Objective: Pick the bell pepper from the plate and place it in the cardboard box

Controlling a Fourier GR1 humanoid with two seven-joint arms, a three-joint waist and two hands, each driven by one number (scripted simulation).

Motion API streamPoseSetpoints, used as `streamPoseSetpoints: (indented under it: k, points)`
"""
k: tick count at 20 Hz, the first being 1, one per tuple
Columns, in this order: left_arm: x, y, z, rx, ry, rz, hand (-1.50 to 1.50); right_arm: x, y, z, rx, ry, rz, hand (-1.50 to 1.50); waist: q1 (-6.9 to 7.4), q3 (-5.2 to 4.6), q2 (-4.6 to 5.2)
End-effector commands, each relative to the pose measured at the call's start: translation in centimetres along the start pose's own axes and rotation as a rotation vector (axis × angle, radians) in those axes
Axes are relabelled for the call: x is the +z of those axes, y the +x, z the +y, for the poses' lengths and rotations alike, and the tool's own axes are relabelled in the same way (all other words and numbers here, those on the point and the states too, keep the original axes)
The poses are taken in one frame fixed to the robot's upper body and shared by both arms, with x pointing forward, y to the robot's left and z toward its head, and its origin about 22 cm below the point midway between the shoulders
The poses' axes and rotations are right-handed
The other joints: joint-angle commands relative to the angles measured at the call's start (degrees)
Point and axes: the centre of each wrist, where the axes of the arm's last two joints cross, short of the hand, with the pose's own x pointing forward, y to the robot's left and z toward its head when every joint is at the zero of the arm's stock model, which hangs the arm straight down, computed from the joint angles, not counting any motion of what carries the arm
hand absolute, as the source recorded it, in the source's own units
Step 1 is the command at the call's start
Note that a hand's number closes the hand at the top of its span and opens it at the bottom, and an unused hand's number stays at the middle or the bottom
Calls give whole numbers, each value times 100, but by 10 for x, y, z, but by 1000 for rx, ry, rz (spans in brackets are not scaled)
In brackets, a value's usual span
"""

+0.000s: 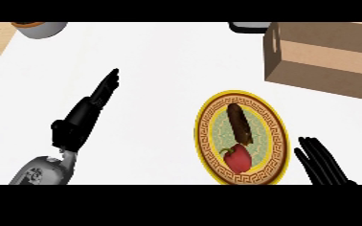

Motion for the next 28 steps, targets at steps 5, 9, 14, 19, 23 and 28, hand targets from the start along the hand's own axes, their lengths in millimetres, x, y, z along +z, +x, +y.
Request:
streamPoseSetpoints:
  k: [5,9,14,19,23,28]
  points:
    - [-17,1,-16,-13,-27,-31,0,21,69,-59,59,233,74,-150,166,2,47]
    - [-18,24,-3,-6,-52,-32,0,18,87,-63,32,319,140,-150,285,13,46]
    - [-30,1,-24,4,-50,-32,0,12,103,-43,-15,312,178,-150,260,16,49]
    - [-21,24,-7,5,-72,-25,0,-15,98,-7,-28,320,184,-150,320,20,42]
    - [-15,13,-21,7,-58,-35,0,-38,101,4,-2,344,227,-150,332,20,47]
    - [-16,-13,-15,-13,-45,-23,0,-42,86,15,25,394,269,-150,304,20,50]
